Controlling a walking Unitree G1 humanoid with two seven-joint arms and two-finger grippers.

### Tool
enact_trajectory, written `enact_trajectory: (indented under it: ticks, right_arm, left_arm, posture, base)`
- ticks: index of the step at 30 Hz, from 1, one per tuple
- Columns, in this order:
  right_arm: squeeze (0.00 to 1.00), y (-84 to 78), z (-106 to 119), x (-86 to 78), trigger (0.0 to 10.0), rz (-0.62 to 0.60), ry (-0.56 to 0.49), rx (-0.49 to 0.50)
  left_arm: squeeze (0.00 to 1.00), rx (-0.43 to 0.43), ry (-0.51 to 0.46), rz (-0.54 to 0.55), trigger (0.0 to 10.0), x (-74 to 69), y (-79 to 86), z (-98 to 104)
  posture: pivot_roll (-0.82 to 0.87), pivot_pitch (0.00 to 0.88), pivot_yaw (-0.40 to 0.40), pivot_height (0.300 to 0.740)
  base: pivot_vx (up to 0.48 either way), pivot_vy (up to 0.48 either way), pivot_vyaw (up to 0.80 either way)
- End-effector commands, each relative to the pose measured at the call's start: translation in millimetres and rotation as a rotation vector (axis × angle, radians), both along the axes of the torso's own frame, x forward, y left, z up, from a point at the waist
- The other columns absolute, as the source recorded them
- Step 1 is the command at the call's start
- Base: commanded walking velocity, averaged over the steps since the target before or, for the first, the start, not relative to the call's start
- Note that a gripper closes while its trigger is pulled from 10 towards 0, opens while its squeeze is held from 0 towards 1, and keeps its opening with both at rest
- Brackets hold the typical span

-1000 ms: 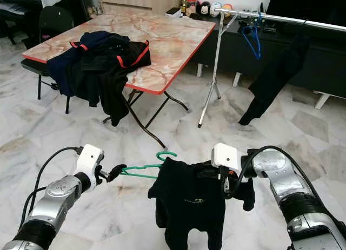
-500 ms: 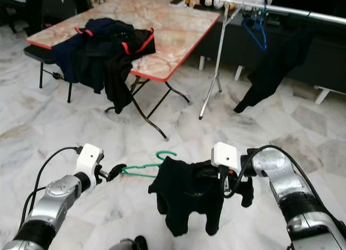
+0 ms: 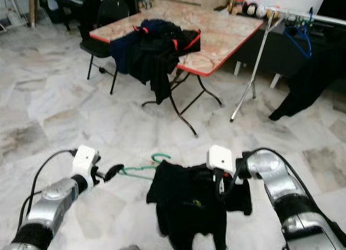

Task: Hang hanger

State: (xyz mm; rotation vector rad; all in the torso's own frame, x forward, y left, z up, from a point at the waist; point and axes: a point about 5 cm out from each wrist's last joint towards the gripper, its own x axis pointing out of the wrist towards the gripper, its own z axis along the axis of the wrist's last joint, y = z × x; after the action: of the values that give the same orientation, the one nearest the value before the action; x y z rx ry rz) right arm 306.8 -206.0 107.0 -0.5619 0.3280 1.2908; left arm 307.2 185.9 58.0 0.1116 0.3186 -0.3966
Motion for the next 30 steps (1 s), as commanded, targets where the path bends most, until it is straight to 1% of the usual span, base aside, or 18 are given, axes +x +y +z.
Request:
enact_trajectory:
  ticks: [1,5,8,10,21,23,26,28,30]
  right_arm:
    - [0.0,0.1,14.7,8.0,10.0,-0.032,-0.06,0.057]
    - [0.0,0.8,18.7,8.5,10.0,-0.022,-0.063,0.074]
    - [0.0,0.5,20.0,8.7,10.0,-0.019,-0.088,0.066]
    - [0.0,0.2,19.9,9.6,10.0,-0.033,-0.085,0.071]
    - [0.0,-1.0,18.2,8.4,10.0,-0.017,-0.073,0.044]
    - [0.0,-1.2,17.2,8.1,10.0,-0.019,-0.067,0.04]
    - [0.0,-1.1,16.8,8.0,10.0,-0.02,-0.066,0.04]
    - [0.0,-1.1,16.5,8.3,10.0,-0.025,-0.068,0.042]
    - [0.0,-0.8,17.0,9.6,10.0,-0.034,-0.071,0.046]
  left_arm:
    - [0.0,0.009,0.011,-0.026,10.0,-0.1,-7.8,-1.4]
    - [0.0,0.012,0.014,-0.017,10.0,0.3,-7.0,-2.4]
    - [0.0,0.015,0.014,-0.019,10.0,0.2,-7.2,-2.3]
    - [0.0,0.014,0.014,-0.017,10.0,0.2,-7.0,-2.1]
    - [0.0,0.044,0.019,-0.036,10.0,-0.9,-8.0,-3.6]
    - [0.0,0.048,0.015,-0.036,10.0,-1.0,-7.8,-3.5]
    - [0.0,0.049,0.014,-0.037,10.0,-1.1,-7.8,-3.7]
    - [0.0,0.029,0.008,-0.05,10.0,-0.9,-10.3,-2.6]
    - [0.0,0.031,0.015,-0.078,10.0,-1.8,-12.1,-2.8]
  posture:
    - [-0.15,0.0,0.019,0.74]
    - [-0.15,0.0,0.017,0.74]
    - [-0.15,0.0,0.017,0.74]
    - [-0.15,0.0,0.017,0.74]
    - [-0.15,0.0,0.015,0.74]
    - [-0.15,0.0,0.017,0.74]
    - [-0.15,0.0,0.017,0.74]
    - [-0.15,0.0,0.017,0.74]
    - [-0.15,0.0,0.018,0.74]
  base:
    - [0.0,0.0,0.0]
    - [0.0,0.0,0.0]
    - [0.0,0.0,0.41]
    - [0.0,0.0,0.74]
    - [0.0,0.0,0.79]
    - [0.0,0.0,0.0]
    - [0.0,-0.277,0.0]
    - [0.0,0.0,0.0]
    - [0.0,0.0,0.0]
